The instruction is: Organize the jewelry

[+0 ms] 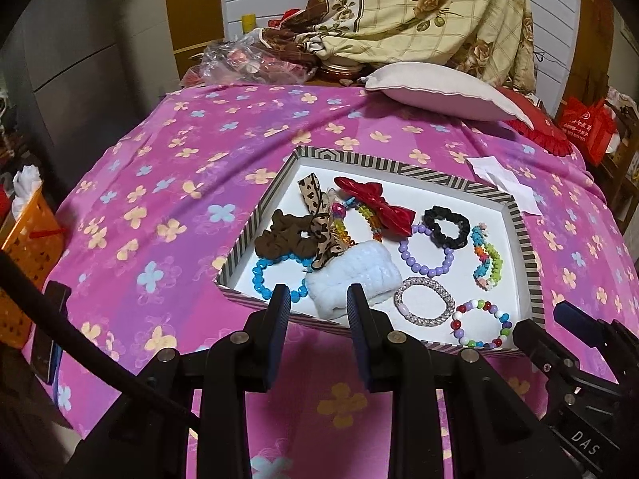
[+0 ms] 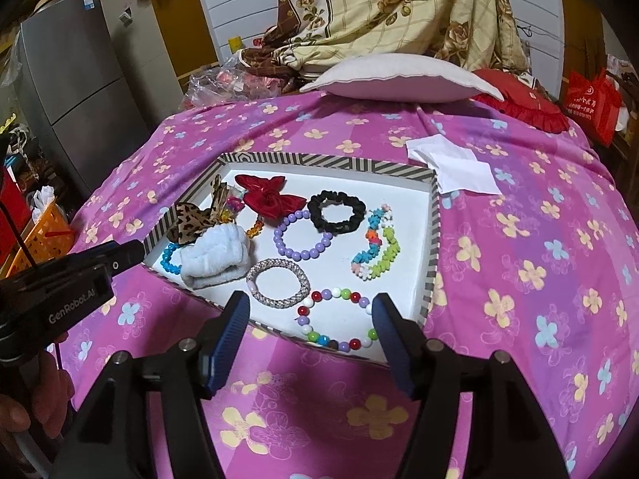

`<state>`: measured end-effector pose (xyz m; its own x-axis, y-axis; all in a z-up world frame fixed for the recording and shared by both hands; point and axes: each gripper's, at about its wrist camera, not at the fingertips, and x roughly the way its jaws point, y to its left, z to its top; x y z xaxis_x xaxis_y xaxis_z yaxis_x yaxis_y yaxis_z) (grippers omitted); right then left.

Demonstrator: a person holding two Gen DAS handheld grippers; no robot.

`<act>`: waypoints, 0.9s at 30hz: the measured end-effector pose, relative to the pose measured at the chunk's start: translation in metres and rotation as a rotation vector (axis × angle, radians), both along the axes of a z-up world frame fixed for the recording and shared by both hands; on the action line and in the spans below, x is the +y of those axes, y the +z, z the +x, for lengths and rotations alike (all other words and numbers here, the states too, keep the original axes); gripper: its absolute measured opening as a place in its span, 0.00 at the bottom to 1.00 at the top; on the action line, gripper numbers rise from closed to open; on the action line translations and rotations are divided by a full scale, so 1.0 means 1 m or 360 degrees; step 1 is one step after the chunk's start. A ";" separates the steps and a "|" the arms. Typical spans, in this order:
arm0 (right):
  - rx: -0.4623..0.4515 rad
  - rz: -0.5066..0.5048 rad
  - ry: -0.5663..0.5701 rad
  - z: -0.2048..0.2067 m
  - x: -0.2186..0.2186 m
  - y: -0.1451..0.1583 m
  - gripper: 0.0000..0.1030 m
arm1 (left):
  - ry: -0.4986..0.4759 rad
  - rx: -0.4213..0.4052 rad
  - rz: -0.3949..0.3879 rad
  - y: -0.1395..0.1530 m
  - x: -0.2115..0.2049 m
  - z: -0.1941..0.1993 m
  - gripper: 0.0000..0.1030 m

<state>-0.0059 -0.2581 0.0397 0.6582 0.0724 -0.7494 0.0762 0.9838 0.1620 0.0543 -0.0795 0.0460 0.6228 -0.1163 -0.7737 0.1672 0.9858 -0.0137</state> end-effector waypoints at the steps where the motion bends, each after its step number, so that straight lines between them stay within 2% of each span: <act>1: 0.0000 0.0000 -0.0001 0.000 0.000 0.000 0.65 | 0.0000 -0.0001 -0.0001 0.000 0.000 0.000 0.48; 27: 0.0006 -0.0015 -0.0013 -0.001 -0.001 0.003 0.68 | -0.0008 -0.0017 0.0004 0.005 0.000 -0.008 0.48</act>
